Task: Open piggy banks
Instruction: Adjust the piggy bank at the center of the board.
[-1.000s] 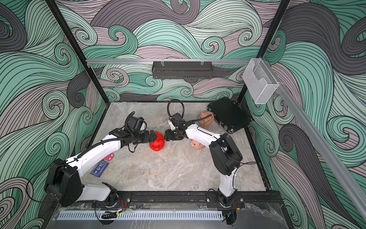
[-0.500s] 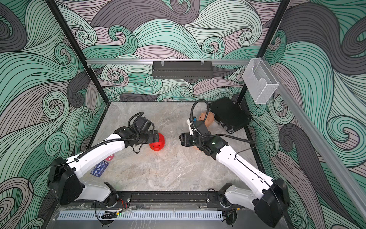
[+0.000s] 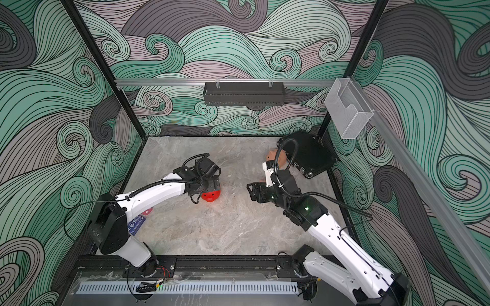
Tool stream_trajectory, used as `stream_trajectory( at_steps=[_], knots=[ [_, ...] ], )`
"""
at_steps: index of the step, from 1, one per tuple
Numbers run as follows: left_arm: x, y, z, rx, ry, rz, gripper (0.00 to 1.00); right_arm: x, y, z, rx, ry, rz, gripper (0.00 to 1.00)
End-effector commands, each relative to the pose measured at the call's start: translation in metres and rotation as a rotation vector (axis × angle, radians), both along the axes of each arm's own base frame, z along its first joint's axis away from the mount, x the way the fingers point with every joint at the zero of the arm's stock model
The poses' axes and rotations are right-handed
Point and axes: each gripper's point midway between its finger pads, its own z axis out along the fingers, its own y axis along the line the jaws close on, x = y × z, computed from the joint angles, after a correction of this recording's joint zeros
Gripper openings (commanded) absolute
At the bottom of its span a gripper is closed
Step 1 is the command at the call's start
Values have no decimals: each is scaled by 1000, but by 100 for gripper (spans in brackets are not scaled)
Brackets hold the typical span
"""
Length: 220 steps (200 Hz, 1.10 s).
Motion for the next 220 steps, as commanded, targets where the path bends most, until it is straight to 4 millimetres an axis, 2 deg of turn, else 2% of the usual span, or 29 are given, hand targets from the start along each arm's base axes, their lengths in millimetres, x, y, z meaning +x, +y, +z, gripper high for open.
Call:
stream_trajectory(
  at_steps=[1,62,105,141,220],
  knots=[
    [5,-1,4,23,-7,36,99,-3,-4,-11,-25,25,1,79],
    [9,-7,-11,66,33,20,99,-3,-3,-17,-33,42,4,79],
    [9,-6,-20,116,60,18,92,-3,-3,-20,-35,50,5,79],
    [9,-3,-22,158,71,24,85,-3,-4,-23,-37,57,0,79],
    [7,-3,-22,164,77,14,79,-4,-5,-26,-41,61,-3,79]
  ],
)
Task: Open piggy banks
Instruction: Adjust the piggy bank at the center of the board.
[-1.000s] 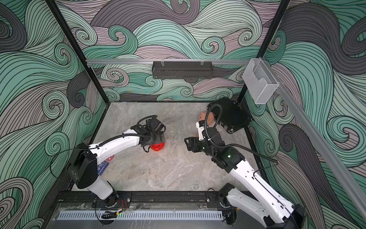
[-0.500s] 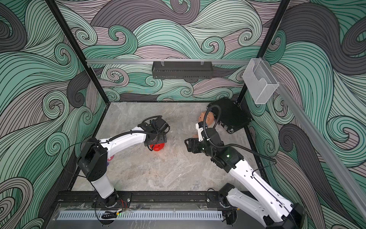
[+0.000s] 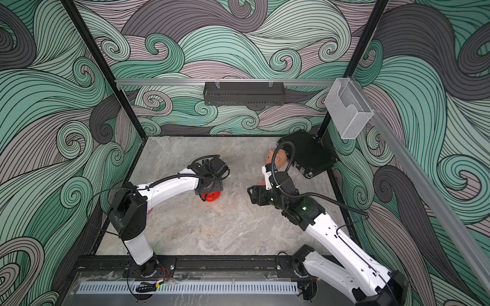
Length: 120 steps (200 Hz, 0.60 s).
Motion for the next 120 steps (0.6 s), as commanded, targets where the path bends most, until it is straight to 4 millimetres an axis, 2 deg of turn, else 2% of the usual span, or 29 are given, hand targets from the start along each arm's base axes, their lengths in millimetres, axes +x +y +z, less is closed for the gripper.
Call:
stream_trajectory(
  at_steps=[1,49,87,120],
  knots=[
    [-4,8,0,52,20,6,79,-1,-3,-5,-8,9,-4,79],
    [-8,-9,8,-80,9,-73,79,-2,6,-8,23,18,28,79],
    [-14,-20,5,-271,14,-117,78,-2,21,-17,65,59,73,79],
    [-17,-20,-2,-421,37,-136,78,-2,37,-28,75,102,118,79]
  ],
)
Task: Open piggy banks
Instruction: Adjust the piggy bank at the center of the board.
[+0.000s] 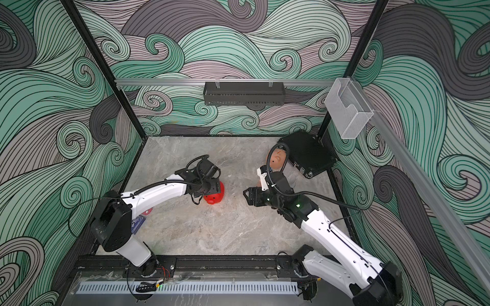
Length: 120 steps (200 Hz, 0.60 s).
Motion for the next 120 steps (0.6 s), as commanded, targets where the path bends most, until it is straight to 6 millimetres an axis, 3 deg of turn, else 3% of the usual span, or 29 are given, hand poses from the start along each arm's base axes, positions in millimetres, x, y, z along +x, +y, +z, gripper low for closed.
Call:
stream_trajectory(
  at_steps=[1,29,62,91,120],
  knots=[
    [-3,-14,-2,-161,30,-58,78,-1,15,-4,37,22,43,79],
    [-4,-11,-2,-227,26,-77,79,0,25,-16,17,60,59,79],
    [-3,0,10,-167,-20,-112,98,5,21,-23,-2,65,14,79],
    [-2,11,21,-50,-63,-136,99,6,14,-20,-18,41,-11,79],
    [-6,11,20,61,-52,-172,98,2,5,-9,4,-8,-28,79]
  ],
)
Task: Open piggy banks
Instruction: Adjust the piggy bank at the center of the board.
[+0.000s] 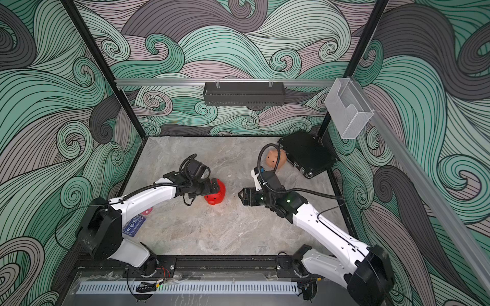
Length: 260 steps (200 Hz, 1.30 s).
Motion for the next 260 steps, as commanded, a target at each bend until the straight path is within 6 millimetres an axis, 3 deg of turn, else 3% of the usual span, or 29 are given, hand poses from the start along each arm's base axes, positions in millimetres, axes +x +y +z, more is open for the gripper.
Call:
stream_trajectory(
  at_steps=[1,31,72,123,226,260],
  knots=[
    [-2,4,12,124,-32,-46,99,-1,-10,10,5,-52,-38,79],
    [-3,-5,13,192,-38,-97,99,-9,-24,17,12,-99,-67,79],
    [-6,-10,8,307,-18,-179,99,-15,-35,9,-17,-99,-80,79],
    [-13,-20,5,365,-5,-260,99,-16,-33,3,-27,-85,-63,80],
    [-8,-15,-6,423,17,-242,88,-20,-28,-1,-14,-68,-33,80],
    [-7,-17,-6,415,15,-236,90,-20,-28,-4,-16,-61,-35,80]
  ],
)
